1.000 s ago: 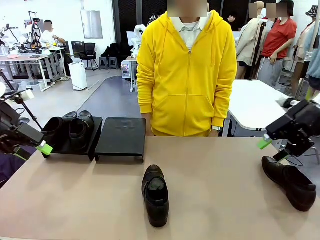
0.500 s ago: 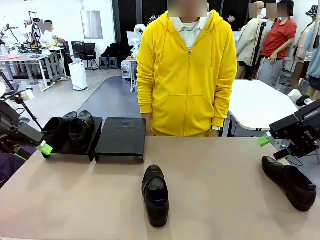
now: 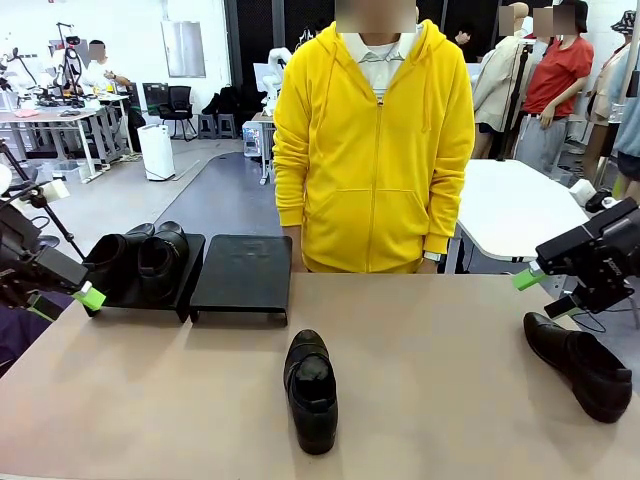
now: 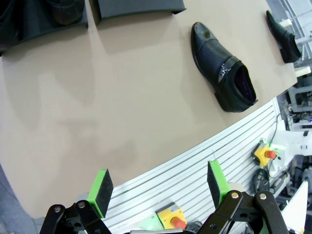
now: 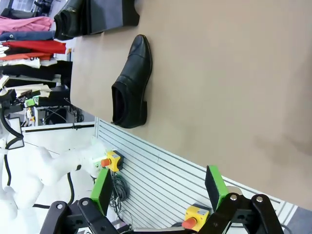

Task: Organize the shoes by placing them on the stand.
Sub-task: Place the Shoe from the middle of the table onto the Shoes Stand.

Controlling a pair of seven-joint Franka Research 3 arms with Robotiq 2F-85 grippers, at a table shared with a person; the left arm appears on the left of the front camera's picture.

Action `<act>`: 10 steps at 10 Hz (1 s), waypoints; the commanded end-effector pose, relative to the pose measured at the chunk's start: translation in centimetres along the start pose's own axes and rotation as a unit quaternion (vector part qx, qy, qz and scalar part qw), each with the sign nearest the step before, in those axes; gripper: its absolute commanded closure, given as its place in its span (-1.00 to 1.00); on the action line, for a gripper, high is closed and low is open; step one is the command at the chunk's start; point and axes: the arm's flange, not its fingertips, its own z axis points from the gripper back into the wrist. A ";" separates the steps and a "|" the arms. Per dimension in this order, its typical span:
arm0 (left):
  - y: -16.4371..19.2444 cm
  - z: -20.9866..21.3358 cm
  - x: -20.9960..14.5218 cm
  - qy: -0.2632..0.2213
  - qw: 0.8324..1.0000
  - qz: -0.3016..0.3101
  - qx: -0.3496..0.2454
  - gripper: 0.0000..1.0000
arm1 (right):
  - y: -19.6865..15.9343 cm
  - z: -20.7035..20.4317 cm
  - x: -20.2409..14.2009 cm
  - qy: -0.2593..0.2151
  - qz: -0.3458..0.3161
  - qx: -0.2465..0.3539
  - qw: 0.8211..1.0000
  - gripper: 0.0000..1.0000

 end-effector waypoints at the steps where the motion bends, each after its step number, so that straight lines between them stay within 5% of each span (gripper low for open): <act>1: 0.0 0.4 0.0 0.006 1.000 0.000 0.003 -1.00 | -0.1 0.5 0.1 0.004 0.004 0.000 1.000 -1.00; 3: 0.0 0.0 0.0 0.000 1.000 0.000 0.000 -1.00 | -0.1 0.5 0.1 0.004 0.004 0.000 1.000 -1.00; 4: -2.0 -0.1 1.5 -0.025 0.996 0.088 0.002 -1.00 | -0.1 0.5 0.1 0.004 0.004 0.000 1.000 -1.00; 5: -5.1 -2.9 3.8 -0.017 0.993 0.109 -0.047 -1.00 | -0.1 0.5 0.1 0.004 0.004 0.000 1.000 -1.00; 6: -9.1 -6.5 6.5 0.059 0.992 0.100 -0.047 -1.00 | -0.1 0.5 0.1 0.004 0.004 0.000 1.000 -1.00; 7: -13.2 -10.0 9.1 0.058 0.985 0.162 -0.025 -1.00 | -0.1 0.5 0.1 0.004 0.004 0.000 1.000 -1.00; 10: -23.1 -24.0 13.3 0.106 0.977 0.162 0.090 -1.00 | -0.1 0.5 0.1 0.004 0.004 0.000 1.000 -1.00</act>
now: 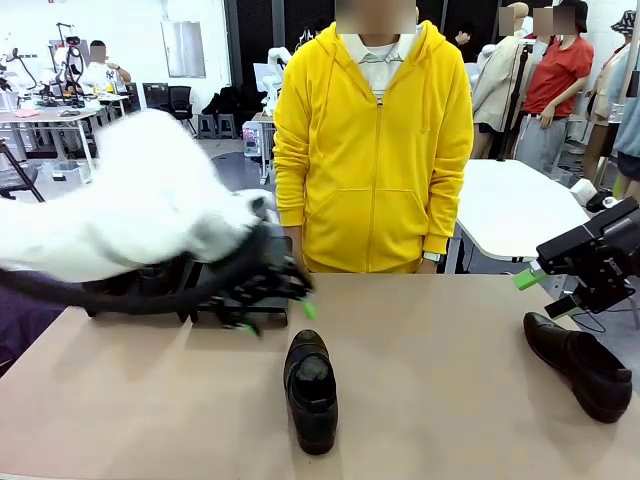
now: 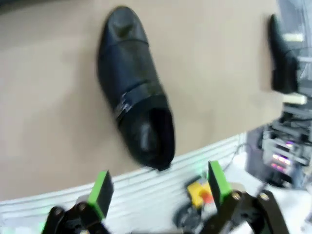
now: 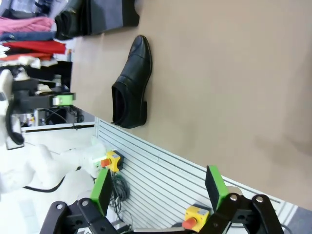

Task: Organize the shoes by placing them on the stand.
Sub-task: Place the Shoe from the middle of the table onto the Shoes Stand.

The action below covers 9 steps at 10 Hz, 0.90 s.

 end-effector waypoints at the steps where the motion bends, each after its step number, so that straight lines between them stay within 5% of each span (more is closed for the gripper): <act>1: -3.4 -4.2 4.6 0.003 0.995 0.017 0.098 -1.00 | -0.1 0.5 0.1 0.004 0.004 0.000 1.000 -1.00; 4: -5.7 -5.6 5.3 -0.007 0.994 0.031 0.108 -1.00 | -0.1 0.5 0.1 0.004 0.004 0.000 1.000 -1.00; 5: -3.4 -7.2 4.3 -0.013 0.995 0.020 0.092 -1.00 | -0.1 0.5 0.1 0.004 0.004 0.000 1.000 -1.00; 9: -3.4 -7.2 4.3 -0.013 0.995 0.020 0.092 -1.00 | -0.1 0.5 0.1 0.004 0.004 0.000 1.000 -1.00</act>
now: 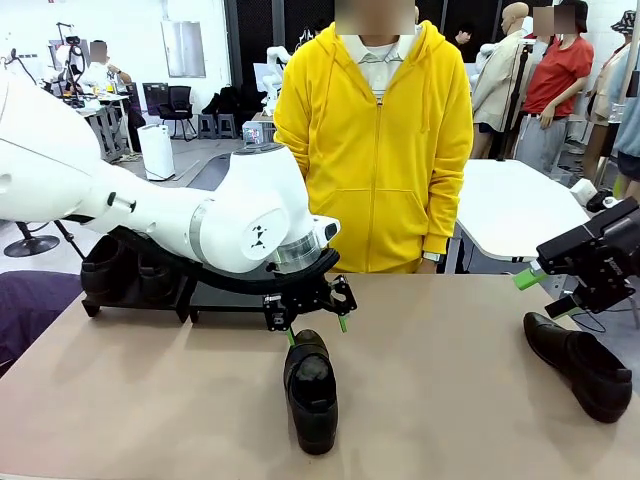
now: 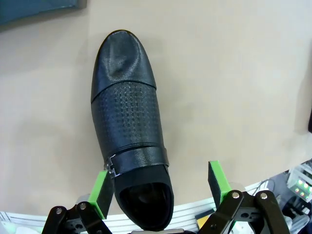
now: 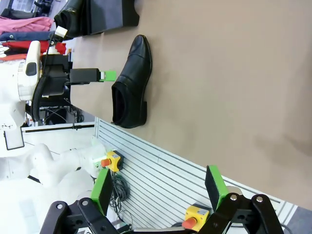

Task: Organize the shoes by placing them on the stand.
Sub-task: Place the Shoe from the middle of the table onto the Shoes Stand.

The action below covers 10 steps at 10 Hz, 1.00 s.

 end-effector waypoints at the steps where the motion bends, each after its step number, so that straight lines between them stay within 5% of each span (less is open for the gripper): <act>1: 0.0 0.1 0.1 0.000 1.000 0.000 0.000 -1.00 | -0.1 0.4 0.1 0.004 0.005 0.000 1.000 -1.00; 4: -3.7 -1.5 -2.9 0.023 0.998 0.048 0.038 -1.00 | -0.1 0.4 0.1 0.004 0.005 0.000 1.000 -1.00; 10: -3.6 -6.2 -2.6 0.046 0.996 0.054 0.051 -1.00 | -0.1 0.4 0.1 0.004 0.005 0.000 1.000 -1.00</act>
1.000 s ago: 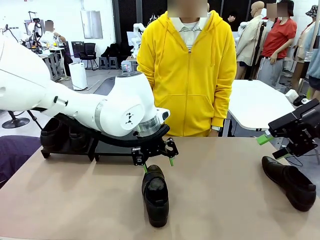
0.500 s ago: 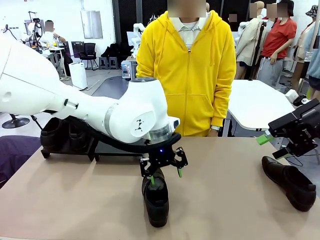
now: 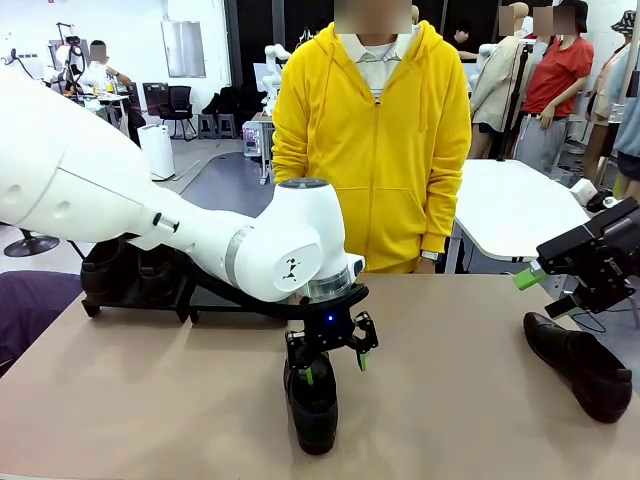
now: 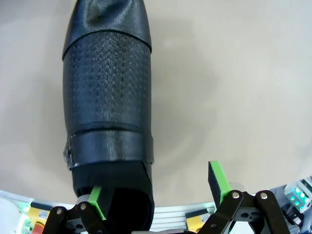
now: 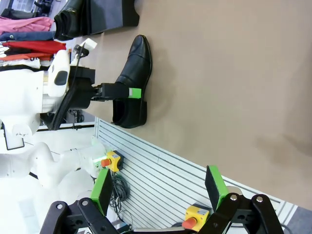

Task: Organize the shoes by placing them on the stand.
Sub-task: Place the Shoe from the middle of the table onto the Shoes Stand.

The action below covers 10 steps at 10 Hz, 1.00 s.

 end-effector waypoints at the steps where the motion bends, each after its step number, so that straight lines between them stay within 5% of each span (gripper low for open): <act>1: -0.9 -0.7 0.4 0.000 1.000 0.002 0.008 -1.00 | -0.1 0.4 0.1 0.004 0.005 0.000 1.000 -1.00; 3: -0.6 -1.1 0.6 0.003 1.000 0.014 0.021 -0.95 | -0.1 0.4 0.1 0.004 0.005 0.000 1.000 -1.00; 4: -0.5 -1.3 0.6 0.011 0.999 0.017 0.025 0.18 | -0.1 0.4 0.1 0.004 0.005 0.000 1.000 -1.00; 5: -0.4 -1.2 0.6 0.012 0.999 0.019 0.023 1.00 | -0.1 0.4 0.1 0.004 0.005 0.000 1.000 -1.00; 10: -0.2 -1.2 0.3 0.012 0.999 0.014 0.031 1.00 | -0.1 0.4 0.1 0.004 0.005 0.000 1.000 -1.00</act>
